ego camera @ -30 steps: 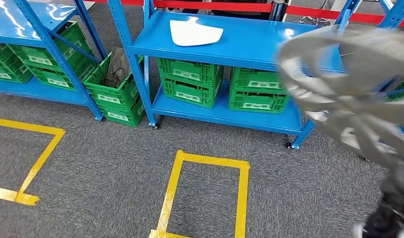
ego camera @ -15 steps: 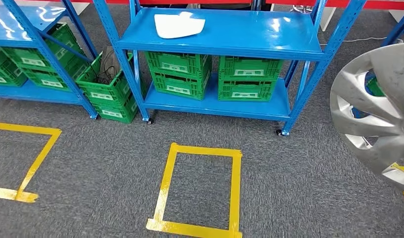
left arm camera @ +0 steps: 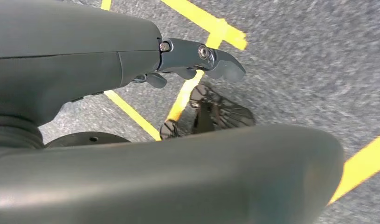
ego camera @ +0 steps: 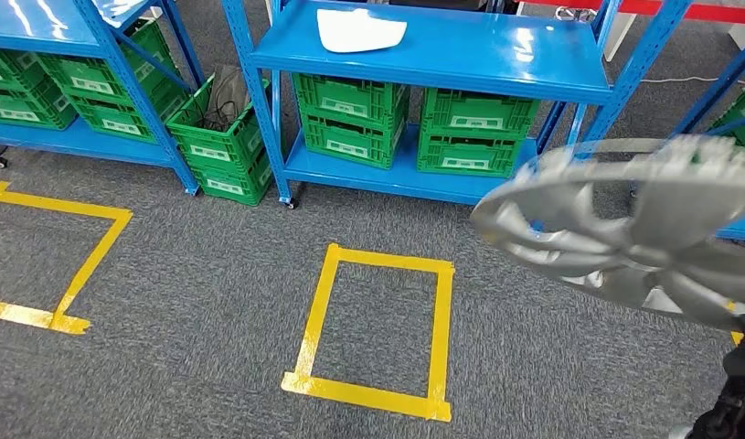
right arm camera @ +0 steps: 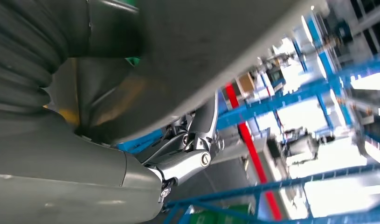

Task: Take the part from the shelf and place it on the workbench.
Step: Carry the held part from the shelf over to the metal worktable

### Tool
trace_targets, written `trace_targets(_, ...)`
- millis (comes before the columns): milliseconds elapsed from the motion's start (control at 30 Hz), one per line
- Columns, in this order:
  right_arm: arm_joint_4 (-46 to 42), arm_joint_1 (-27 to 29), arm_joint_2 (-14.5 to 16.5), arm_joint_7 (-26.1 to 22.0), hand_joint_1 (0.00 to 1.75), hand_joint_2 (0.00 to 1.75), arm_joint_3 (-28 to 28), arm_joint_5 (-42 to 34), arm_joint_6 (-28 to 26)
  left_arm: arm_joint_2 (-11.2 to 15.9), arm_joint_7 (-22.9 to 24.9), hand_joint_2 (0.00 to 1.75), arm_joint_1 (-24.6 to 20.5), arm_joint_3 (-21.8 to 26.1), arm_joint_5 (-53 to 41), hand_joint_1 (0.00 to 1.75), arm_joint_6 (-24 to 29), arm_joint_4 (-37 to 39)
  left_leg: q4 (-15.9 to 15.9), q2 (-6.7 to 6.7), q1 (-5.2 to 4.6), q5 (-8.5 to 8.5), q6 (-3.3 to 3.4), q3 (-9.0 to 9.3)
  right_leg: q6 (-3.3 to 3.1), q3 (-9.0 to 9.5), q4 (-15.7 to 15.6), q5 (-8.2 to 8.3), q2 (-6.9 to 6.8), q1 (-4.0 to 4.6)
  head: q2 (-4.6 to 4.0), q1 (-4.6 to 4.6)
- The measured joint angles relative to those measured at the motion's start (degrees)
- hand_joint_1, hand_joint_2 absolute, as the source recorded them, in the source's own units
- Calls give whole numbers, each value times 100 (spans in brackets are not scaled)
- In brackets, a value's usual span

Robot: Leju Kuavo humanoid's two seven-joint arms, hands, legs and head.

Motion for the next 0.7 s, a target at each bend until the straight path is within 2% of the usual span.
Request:
trace_targets(67, -50, -98, -32, -7, 175, 175, 179, 134, 3, -9, -13, 0, -1, 13, 7, 0, -8, 0, 161, 12, 5, 49, -46, -210, -12, 533, -745, 40, -13, 8, 0, 32)
trace_targets(100, -86, -134, -48, -10, 175, 175, 250, 166, -22, -12, -23, 0, -1, 22, 8, 0, -12, 0, 225, 13, 3, 72, -74, -276, -35, 701, -1026, -13, -17, 21, 0, 33)
trace_targets(133, -118, -160, -63, -11, 175, 175, 304, 171, -50, -13, -31, 0, -1, 31, 9, 0, -15, 0, 265, 12, 3, 98, -105, -313, -69, 775, -1182, -89, -17, 40, 0, 30)
trace_targets(200, -174, -183, -90, -15, 175, 175, 381, 57, -107, -9, -44, 0, 9, 44, 10, 0, -19, 2, 278, 2, 15, 159, -178, -338, -166, 738, -1228, -55, -21, 59, 0, 21)
trace_targets(233, -193, -197, -100, -24, 175, 175, 405, -65, -127, -6, -45, 0, 16, 46, 10, 0, -19, 3, 303, -2, 26, 123, -216, -362, -216, 717, -1249, -11, -31, 54, 0, 24)
trace_targets(267, -208, -205, -106, -55, 175, 175, 424, -242, -146, -5, -45, 0, 24, 48, 10, 0, -18, 4, 391, -5, 37, -3, -255, -410, -267, 685, -1274, 46, -43, 46, 0, 13)
trace_targets(300, -215, -206, -109, -108, 175, 175, 433, -472, -158, -4, -42, 0, 29, 49, 10, 0, -18, 5, 578, -6, 53, -224, -289, -480, -303, 647, -1294, 108, -54, 36, 0, -12)
trace_targets(367, -216, -177, -105, -282, 175, 175, 435, -1068, -137, -12, -33, 0, 31, 50, 10, 0, -18, 4, 1238, -7, 97, -777, -349, -655, -335, 551, -1301, 235, -58, 38, 0, -75)
trace_targets(400, -210, -146, -98, -377, 175, 175, 433, -1380, -95, -13, -29, 0, 30, 50, 10, 0, -18, 4, 1573, -7, 119, -938, -372, -709, -333, 491, -1298, 301, -55, 39, 0, -98)
trace_targets(433, -198, -100, -90, -468, 175, 175, 431, -1670, -34, -14, -27, 0, 30, 50, 9, 0, -18, 4, 1789, -7, 139, -973, -390, -700, -325, 423, -1294, 368, -52, 39, 0, -116)
trace_targets(467, -180, -47, -83, -544, 175, 175, 432, -1919, 34, -15, -27, 0, 31, 50, 9, 0, -18, 4, 1809, -7, 157, -894, -399, -599, -313, 347, -1290, 429, -48, 38, 0, -136)
trace_targets(500, -154, 5, -78, -601, 175, 175, 434, -2151, 101, -16, -27, 0, 30, 51, 8, 0, -18, 4, 1607, -7, 172, -750, -400, -388, -295, 282, -1289, 483, -46, 36, 0, -158)
trace_targets(533, -128, 46, -78, -645, 175, 175, 437, -2348, 154, -16, -28, 0, 27, 52, 8, 0, -18, 4, 1229, -11, 184, -625, -395, -84, -272, 232, -1287, 532, -45, 33, 0, -177)
trace_targets(600, -91, 85, -88, -704, 175, 175, 439, -2611, 226, -16, -29, 0, 13, 56, 8, 0, -17, 3, 400, -29, 181, -573, -372, 506, -207, 158, -1285, 624, -46, 32, 0, -196)
trace_targets(633, -79, 90, -98, -720, 175, 175, 442, -2673, 244, -15, -29, 0, 9, 57, 8, 0, -16, 2, 151, -40, 164, -597, -349, 646, -168, 138, -1289, 675, -48, 26, 0, -190)
trace_targets(700, -48, 98, -113, -740, 175, 175, 452, -2716, 259, -13, -29, 0, 10, 62, 8, 0, -12, 3, 18, -47, 117, -571, -272, 635, -79, 111, -1330, 784, -50, -3, 0, -161)
